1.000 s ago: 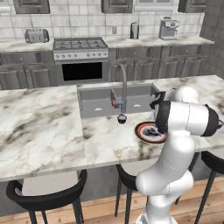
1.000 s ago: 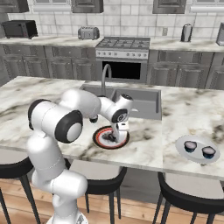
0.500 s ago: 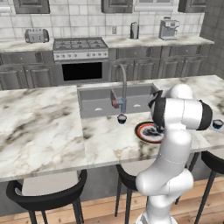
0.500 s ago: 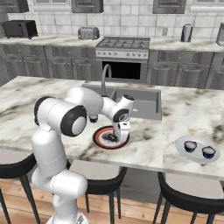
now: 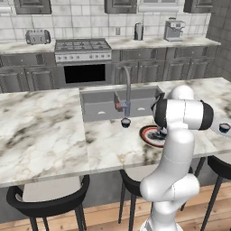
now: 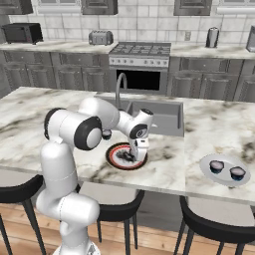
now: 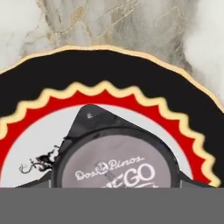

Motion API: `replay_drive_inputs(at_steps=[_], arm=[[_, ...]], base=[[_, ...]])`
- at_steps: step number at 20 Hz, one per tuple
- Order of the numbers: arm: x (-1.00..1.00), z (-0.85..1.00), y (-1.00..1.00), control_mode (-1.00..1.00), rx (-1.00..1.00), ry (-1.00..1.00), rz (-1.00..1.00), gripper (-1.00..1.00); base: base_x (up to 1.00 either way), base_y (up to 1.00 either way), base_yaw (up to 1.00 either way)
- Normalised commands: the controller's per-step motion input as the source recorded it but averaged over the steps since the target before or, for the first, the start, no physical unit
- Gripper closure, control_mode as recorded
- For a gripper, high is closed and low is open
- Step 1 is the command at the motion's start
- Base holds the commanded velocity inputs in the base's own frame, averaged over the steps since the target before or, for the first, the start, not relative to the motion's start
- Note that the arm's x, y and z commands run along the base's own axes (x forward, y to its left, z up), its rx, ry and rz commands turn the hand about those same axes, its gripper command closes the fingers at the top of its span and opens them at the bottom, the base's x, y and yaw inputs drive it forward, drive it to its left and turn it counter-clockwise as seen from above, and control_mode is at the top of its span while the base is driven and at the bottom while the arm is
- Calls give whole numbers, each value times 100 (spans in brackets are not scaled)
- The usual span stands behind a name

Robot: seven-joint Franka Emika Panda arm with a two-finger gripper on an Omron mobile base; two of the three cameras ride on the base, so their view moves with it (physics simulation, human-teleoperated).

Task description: Place two yogurt containers on each plate.

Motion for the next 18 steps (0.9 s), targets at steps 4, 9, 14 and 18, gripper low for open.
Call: replay_drive_inputs(at_steps=[4, 9, 14, 18], arm=[[0, -2, 0, -100, 0, 1, -5, -100], [-1, 11, 0, -100, 0, 0, -12, -100], [-10, 36, 0, -100, 0, 0, -6, -100], [-2, 55, 11, -100, -3, 0, -1, -100]], base=[[0, 0, 0], [0, 0, 0], [0, 0, 0], [0, 0, 0]])
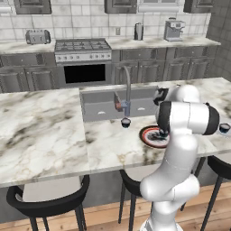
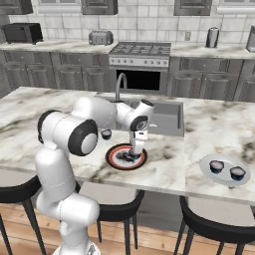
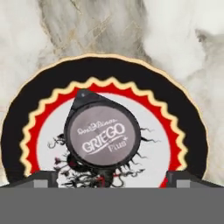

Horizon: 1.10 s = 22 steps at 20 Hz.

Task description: Place two yogurt containers on each plate.

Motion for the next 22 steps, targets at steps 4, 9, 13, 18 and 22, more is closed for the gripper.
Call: replay_drive_inputs(at_steps=[4, 9, 13, 18, 22], arm=[[0, 62, 37, -100, -14, 0, 0, -100], [2, 53, 36, -100, -1, 1, 14, -100], [0, 12, 49, -100, -1, -2, 40, -100], [1, 0, 41, -100, 0, -7, 49, -100], [9, 0, 45, -100, 0, 0, 42, -100]], base=[[0, 0, 0], [0, 0, 0], [0, 0, 0], [0, 0, 0], [0, 0, 0]])
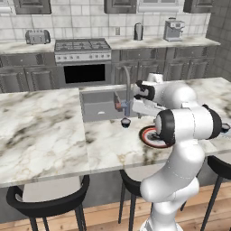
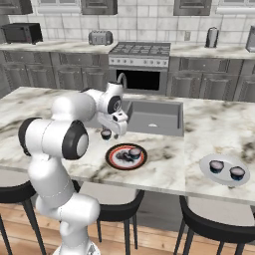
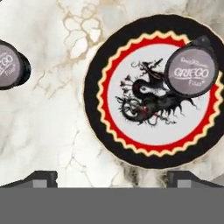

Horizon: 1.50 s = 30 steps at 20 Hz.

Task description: Place two yogurt containers on each plate.

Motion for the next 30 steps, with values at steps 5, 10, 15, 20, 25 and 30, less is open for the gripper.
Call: replay_drive_inputs(at_steps=[5, 10, 15, 20, 25, 30], arm=[[19, 0, 31, -100, 0, 0, 35, -100], [21, 0, 22, -100, 0, 0, 24, -100], [10, -6, 20, -100, 0, 0, 13, -100], [4, -10, 24, -100, 0, 0, 10, -100], [12, -12, 17, -100, 0, 0, 3, -100], [18, -14, 4, -100, 0, 0, 0, -100]], base=[[0, 0, 0], [0, 0, 0], [0, 0, 0], [0, 0, 0], [0, 0, 0], [0, 0, 0]])
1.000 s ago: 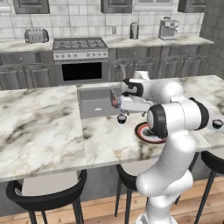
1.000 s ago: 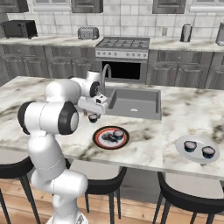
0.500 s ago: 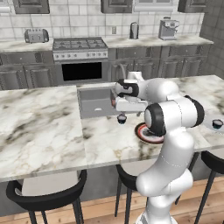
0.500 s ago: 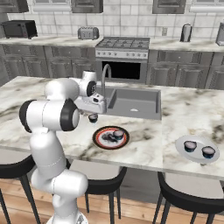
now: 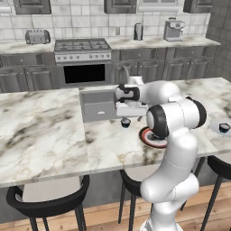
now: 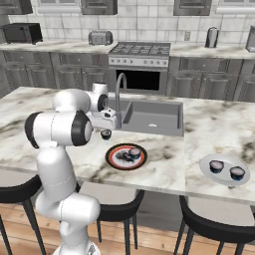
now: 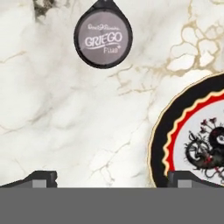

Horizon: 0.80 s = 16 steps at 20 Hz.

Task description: Place two yogurt containers on each plate.

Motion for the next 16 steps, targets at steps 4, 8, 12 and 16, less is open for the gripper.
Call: replay_drive_inputs(at_steps=[4, 8, 12, 16], arm=[[14, -14, 0, -100, 0, 0, 0, -100], [19, -11, 0, -100, 0, 0, 0, -100], [25, -10, 0, -100, 0, 0, 0, -100], [23, -8, 0, -100, 0, 0, 0, -100]], base=[[0, 0, 0], [0, 0, 0], [0, 0, 0], [0, 0, 0]])
